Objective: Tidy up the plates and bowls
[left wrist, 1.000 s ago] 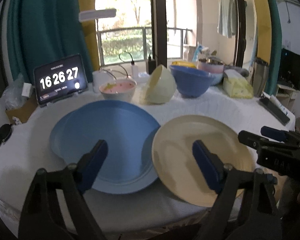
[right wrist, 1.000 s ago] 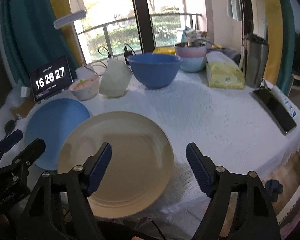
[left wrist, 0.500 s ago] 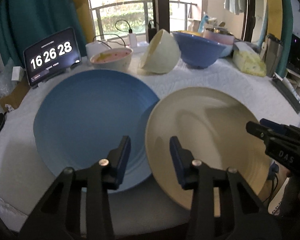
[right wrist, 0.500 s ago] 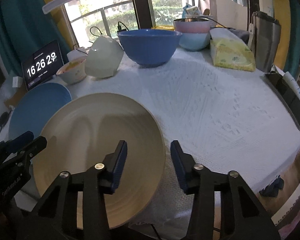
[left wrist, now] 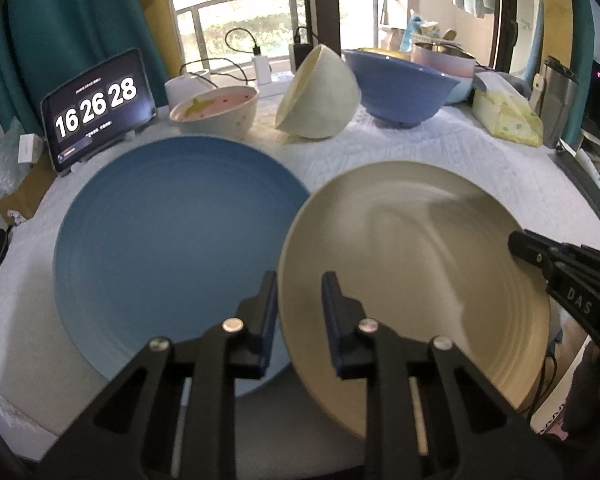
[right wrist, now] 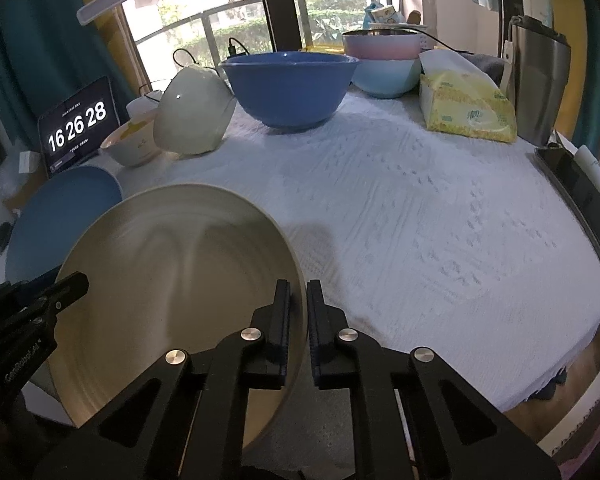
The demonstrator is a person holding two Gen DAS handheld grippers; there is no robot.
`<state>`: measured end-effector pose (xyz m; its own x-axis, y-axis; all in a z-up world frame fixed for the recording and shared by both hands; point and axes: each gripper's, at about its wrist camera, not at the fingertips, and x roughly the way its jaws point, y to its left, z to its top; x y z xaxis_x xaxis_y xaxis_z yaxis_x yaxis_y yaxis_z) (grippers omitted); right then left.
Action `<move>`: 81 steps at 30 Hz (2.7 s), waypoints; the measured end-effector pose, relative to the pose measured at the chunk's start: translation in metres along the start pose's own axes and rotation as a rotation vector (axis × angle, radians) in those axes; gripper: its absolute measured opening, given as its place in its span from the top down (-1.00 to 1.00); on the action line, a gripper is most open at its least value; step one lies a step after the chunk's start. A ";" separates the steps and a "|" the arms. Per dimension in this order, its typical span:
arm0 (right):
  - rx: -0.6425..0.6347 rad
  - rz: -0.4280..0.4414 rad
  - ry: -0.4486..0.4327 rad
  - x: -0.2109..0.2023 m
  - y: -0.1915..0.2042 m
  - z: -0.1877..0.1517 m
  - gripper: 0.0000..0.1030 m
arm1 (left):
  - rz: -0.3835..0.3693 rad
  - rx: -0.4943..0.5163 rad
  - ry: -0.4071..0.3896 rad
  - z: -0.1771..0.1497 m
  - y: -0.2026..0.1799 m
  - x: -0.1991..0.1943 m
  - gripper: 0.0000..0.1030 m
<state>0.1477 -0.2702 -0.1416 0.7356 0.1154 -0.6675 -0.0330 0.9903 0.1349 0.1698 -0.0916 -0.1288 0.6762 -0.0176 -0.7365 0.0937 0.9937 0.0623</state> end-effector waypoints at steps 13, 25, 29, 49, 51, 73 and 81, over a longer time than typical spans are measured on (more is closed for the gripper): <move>0.053 -0.024 -0.049 0.000 -0.030 0.031 0.82 | -0.032 0.040 -0.025 0.031 -0.026 0.013 0.56; 0.084 -0.060 -0.049 0.017 -0.061 0.056 0.81 | -0.068 0.047 -0.004 0.060 -0.053 0.044 0.56; 0.096 -0.071 -0.046 0.025 -0.072 0.063 0.81 | -0.076 0.053 0.018 0.067 -0.060 0.057 0.56; 0.109 -0.091 -0.071 0.017 -0.071 0.069 0.81 | -0.091 0.005 -0.007 0.070 -0.050 0.051 0.51; 0.103 -0.087 -0.073 0.015 -0.067 0.069 0.80 | -0.096 0.002 -0.018 0.069 -0.047 0.046 0.51; -0.034 0.012 -0.079 -0.001 0.028 0.064 0.80 | -0.076 -0.140 -0.152 0.047 0.031 -0.009 0.27; -0.083 0.027 -0.066 0.001 0.060 0.061 0.80 | -0.040 -0.187 -0.184 0.039 0.060 -0.018 0.24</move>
<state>0.1873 -0.2150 -0.0895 0.7767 0.1390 -0.6143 -0.1071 0.9903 0.0886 0.1914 -0.0359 -0.0857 0.7981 -0.0604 -0.5995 -0.0021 0.9947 -0.1031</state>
